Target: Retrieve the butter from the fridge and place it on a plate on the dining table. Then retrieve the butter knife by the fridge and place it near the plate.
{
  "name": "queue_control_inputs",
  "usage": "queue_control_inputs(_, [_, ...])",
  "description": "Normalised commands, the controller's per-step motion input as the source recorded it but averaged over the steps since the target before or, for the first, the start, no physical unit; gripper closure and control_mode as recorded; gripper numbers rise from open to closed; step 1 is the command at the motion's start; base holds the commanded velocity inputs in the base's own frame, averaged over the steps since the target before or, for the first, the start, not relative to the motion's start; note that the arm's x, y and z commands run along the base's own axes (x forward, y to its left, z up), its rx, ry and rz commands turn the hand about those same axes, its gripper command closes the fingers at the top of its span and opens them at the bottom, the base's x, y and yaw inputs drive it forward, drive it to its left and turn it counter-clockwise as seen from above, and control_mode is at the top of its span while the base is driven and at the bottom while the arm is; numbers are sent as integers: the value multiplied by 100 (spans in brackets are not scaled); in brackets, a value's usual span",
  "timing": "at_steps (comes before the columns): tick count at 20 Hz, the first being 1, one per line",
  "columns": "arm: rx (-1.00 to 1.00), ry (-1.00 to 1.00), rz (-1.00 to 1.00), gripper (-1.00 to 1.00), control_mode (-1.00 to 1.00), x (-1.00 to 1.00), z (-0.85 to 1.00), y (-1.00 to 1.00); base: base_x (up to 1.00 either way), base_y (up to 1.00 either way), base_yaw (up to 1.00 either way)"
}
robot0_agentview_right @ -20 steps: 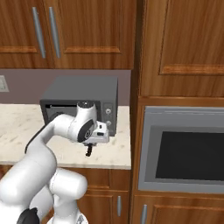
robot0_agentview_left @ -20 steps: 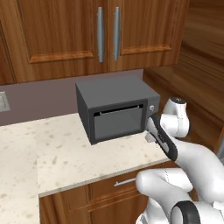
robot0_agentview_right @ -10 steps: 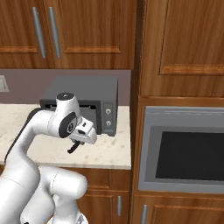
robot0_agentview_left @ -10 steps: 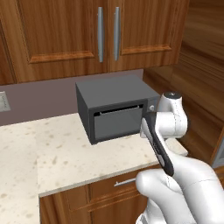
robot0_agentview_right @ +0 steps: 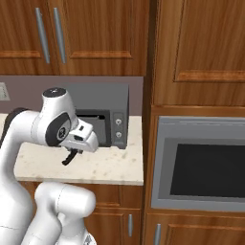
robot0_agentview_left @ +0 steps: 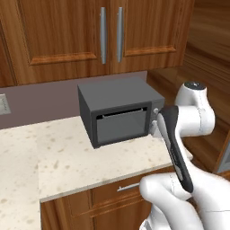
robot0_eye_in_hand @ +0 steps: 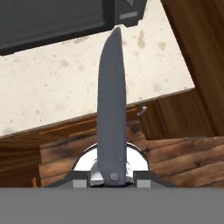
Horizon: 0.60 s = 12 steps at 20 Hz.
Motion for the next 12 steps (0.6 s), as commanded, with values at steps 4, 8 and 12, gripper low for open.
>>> queue_control_inputs(4, [0, 7, 13, 100, -100, -30, 87, 0, 0, 0, 0])
queue_control_inputs(8, [0, 2, 2, 100, -100, -21, 20, 0, 0, 0, 0])
queue_control_inputs(12, [0, -12, 0, 100, -100, -68, 0, 0, 0, 0, 0])
